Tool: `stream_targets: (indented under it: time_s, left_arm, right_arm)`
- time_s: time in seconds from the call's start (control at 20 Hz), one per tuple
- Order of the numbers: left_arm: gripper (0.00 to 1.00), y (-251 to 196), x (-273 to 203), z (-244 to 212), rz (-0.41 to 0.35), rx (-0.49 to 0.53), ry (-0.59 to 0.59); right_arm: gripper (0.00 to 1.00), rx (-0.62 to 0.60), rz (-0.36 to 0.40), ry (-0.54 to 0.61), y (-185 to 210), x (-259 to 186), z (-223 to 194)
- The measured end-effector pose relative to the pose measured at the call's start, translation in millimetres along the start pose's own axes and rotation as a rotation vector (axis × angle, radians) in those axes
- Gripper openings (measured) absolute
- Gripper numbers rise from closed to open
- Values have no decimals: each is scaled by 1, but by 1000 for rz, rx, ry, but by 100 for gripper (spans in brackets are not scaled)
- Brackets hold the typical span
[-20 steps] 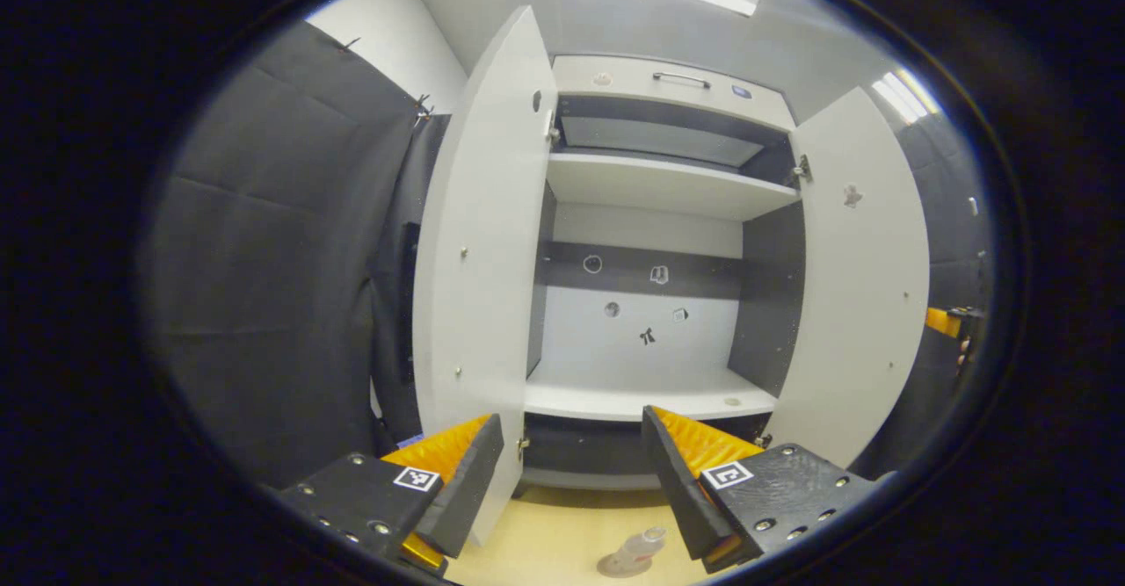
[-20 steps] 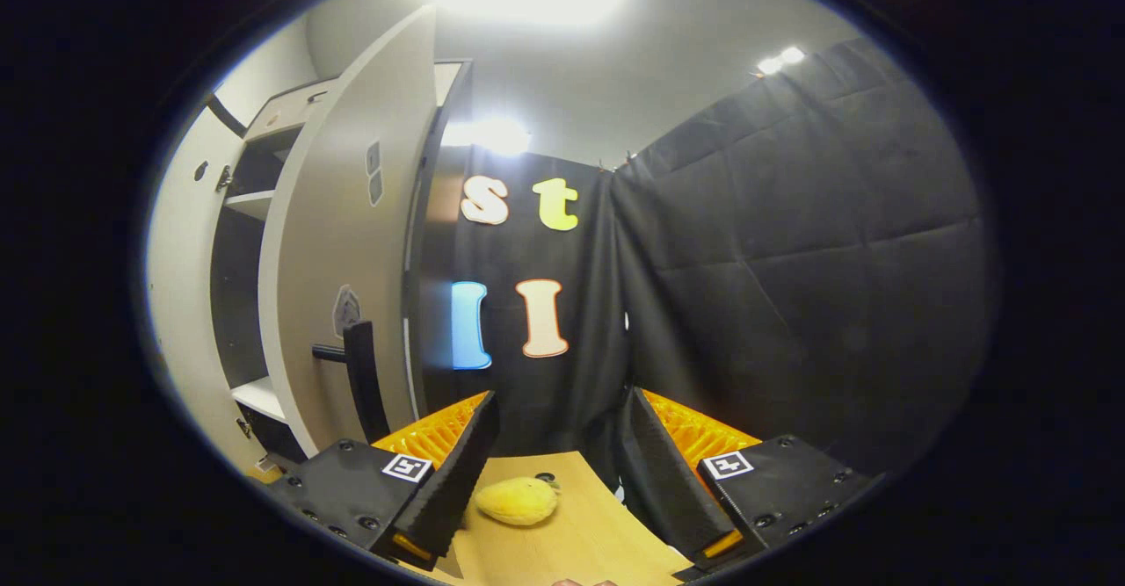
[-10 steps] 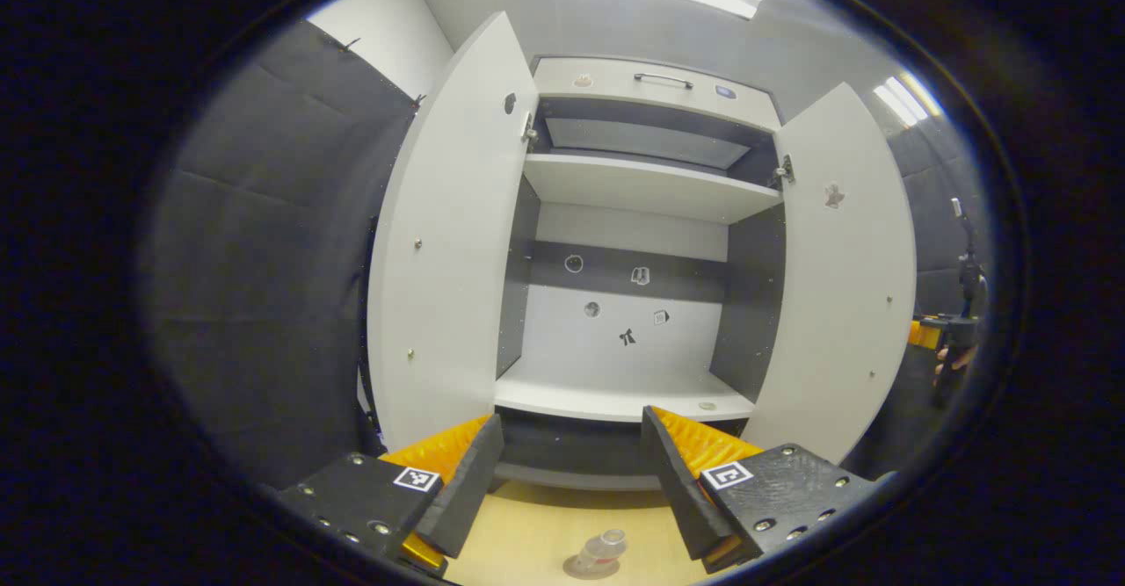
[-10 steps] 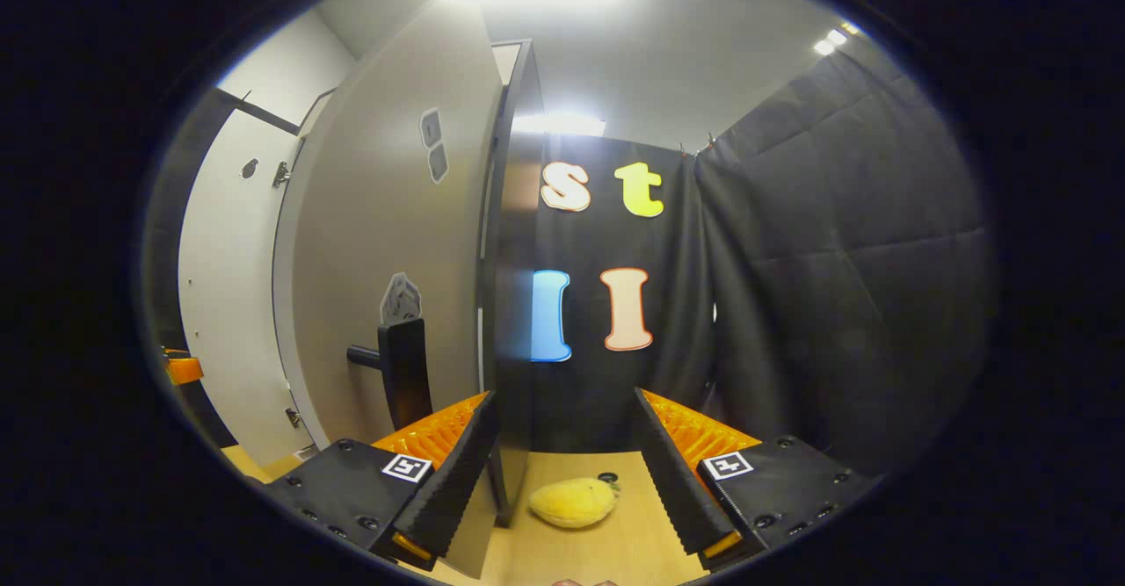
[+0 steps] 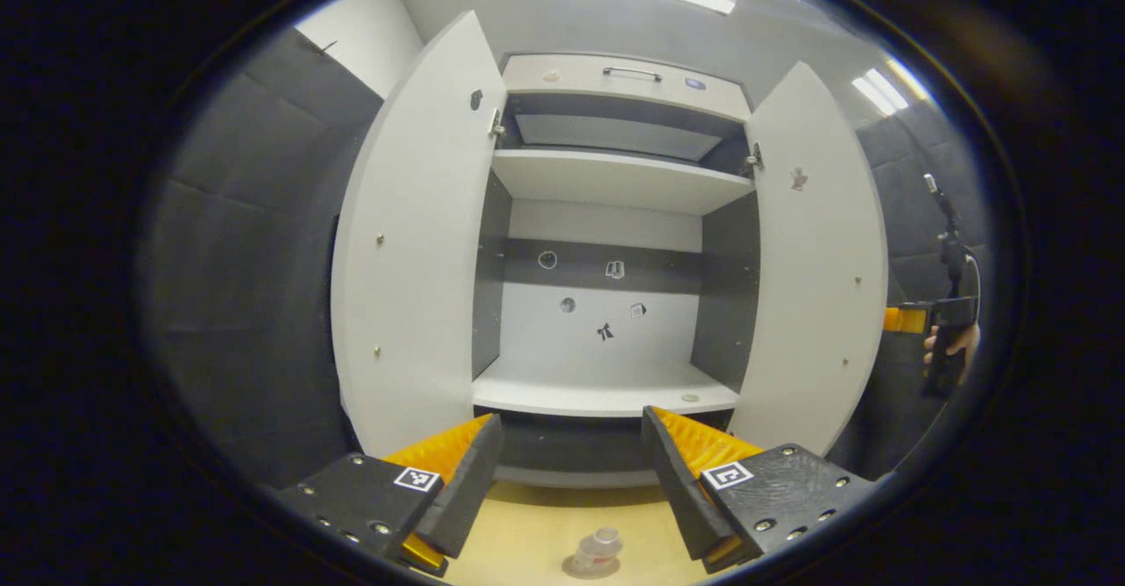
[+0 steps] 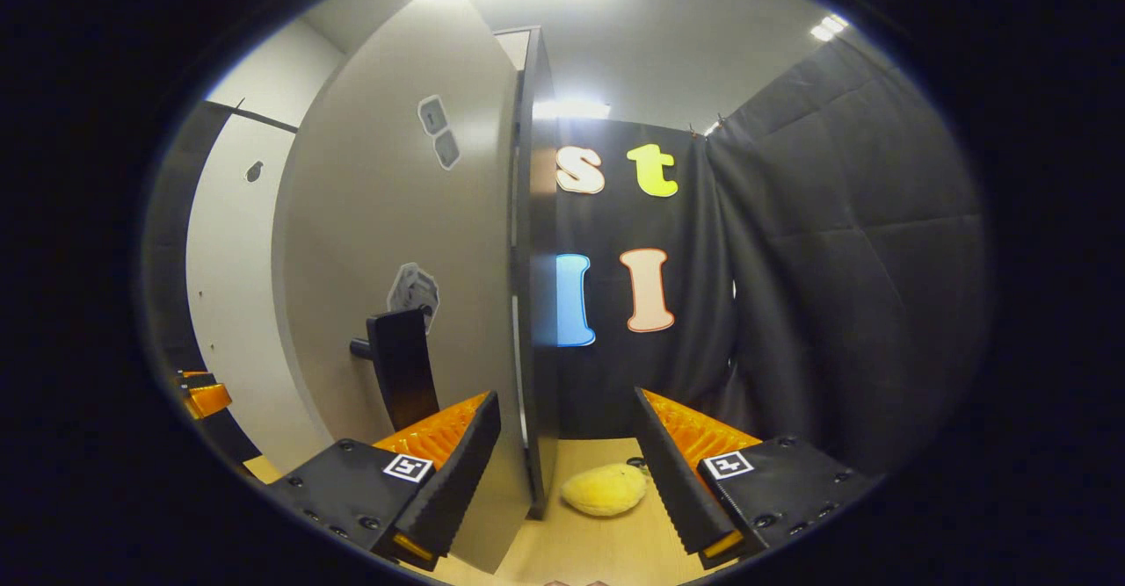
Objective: Grasp the bottle in the cabinet with the left hand and place it on the coaster, then close the right door with the right hand and the left door with the left hand.
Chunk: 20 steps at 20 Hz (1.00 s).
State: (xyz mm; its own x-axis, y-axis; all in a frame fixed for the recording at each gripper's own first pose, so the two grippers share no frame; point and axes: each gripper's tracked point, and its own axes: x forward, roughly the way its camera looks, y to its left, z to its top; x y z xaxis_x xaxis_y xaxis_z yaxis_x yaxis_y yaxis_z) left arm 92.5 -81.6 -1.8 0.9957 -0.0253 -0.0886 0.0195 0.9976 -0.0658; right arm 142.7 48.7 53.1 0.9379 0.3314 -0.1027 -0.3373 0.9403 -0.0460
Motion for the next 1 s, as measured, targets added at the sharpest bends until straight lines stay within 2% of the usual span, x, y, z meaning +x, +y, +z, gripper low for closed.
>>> stream_targets:
  time_s: [0.05,0.1,0.2,0.35,0.4,0.45,0.6,0.7,0.75,0.8,0.9,0.95,1.0]
  left_arm:
    - [99,3,-1,-2,-10,3,4]
    - [92,6,-1,-2,-20,3,3]
    - [92,10,-5,-6,-42,1,12]
    - [92,24,-11,-12,-62,6,12]
    - [96,30,-14,-14,-59,9,21]
    - [92,36,-18,-18,-55,9,23]
    - [92,54,-28,-24,-41,2,29]
    - [92,70,-37,-24,-22,2,29]
    - [92,80,-41,-24,-11,7,28]
    - [92,89,-46,-23,3,12,26]
    - [92,111,-55,-27,24,14,27]
    - [92,122,-59,-29,38,11,33]
    - [92,135,-61,-32,53,5,44]
  right_arm:
    - [96,-8,0,0,9,0,1]
    - [96,-9,-2,-1,18,1,1]
    - [92,1,-8,-3,35,4,0]
    - [96,-2,-24,-14,57,9,2]
    - [92,-6,-27,-22,66,11,1]
    - [96,-7,-25,-28,75,15,1]
    - [96,22,4,-33,109,25,0]
    - [96,38,4,-81,121,23,7]
    - [92,41,-4,-91,123,23,7]
    - [96,44,-10,-87,124,20,-1]
    - [96,55,-21,-62,125,17,-11]
    - [92,58,-30,-52,122,15,-16]
    - [96,59,-43,-41,119,12,-21]
